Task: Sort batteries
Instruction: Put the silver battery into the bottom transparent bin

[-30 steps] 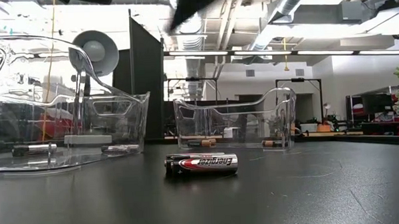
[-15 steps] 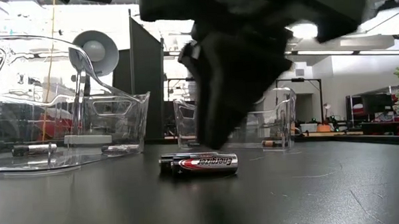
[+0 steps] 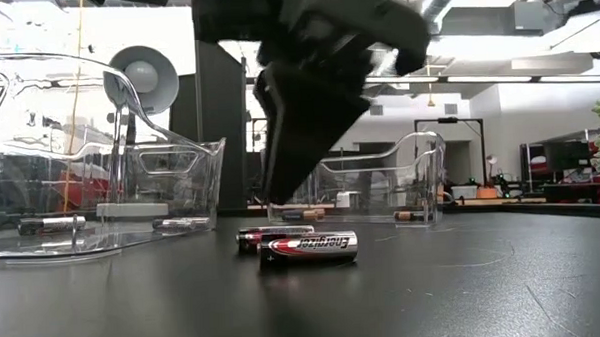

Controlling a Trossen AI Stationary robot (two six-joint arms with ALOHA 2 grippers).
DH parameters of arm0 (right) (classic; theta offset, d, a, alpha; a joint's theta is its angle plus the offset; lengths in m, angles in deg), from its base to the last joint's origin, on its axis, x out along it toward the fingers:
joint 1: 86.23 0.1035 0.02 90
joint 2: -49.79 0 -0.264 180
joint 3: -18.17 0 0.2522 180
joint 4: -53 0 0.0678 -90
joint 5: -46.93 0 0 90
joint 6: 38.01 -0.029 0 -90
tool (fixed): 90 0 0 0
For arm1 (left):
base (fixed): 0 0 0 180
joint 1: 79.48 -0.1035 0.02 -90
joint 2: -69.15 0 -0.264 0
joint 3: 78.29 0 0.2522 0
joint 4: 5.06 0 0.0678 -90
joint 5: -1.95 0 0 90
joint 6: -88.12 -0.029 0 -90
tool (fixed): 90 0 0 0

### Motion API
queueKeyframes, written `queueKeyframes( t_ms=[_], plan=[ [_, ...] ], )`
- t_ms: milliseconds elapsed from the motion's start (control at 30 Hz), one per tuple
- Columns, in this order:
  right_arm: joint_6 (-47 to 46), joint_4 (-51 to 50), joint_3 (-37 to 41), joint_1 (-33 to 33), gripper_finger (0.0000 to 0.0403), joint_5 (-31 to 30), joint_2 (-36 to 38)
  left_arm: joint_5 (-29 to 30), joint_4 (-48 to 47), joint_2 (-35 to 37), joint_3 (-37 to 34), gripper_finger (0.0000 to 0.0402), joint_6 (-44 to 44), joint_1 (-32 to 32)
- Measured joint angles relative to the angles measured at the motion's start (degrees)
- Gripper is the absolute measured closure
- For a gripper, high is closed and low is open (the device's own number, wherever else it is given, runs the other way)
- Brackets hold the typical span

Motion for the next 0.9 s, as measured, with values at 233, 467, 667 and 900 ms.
queueKeyframes(
  t_ms=[233,467,667,900],
  plan=[
    [2.3,1.91,0.05,-2.55,0.0269,1.98,0.0,0.0,0.03,0.01,0.0,0.0381,0.0,0.0],
    [2.25,5.26,4.38,-4.34,0.0269,4.78,0.0,0.0,0.02,0.0,0.0,0.0381,-0.03,0.0],
    [2.04,8.12,6.51,-5.99,0.0269,3.93,-0.02,0.0,0.04,-0.01,0.0,0.0381,-0.03,0.0],
    [8.21,9.5,3.89,-4.96,0.0269,-0.76,0.09,0.0,-0.13,0.0,0.02,0.0381,-0.04,0.0]
  ],
)
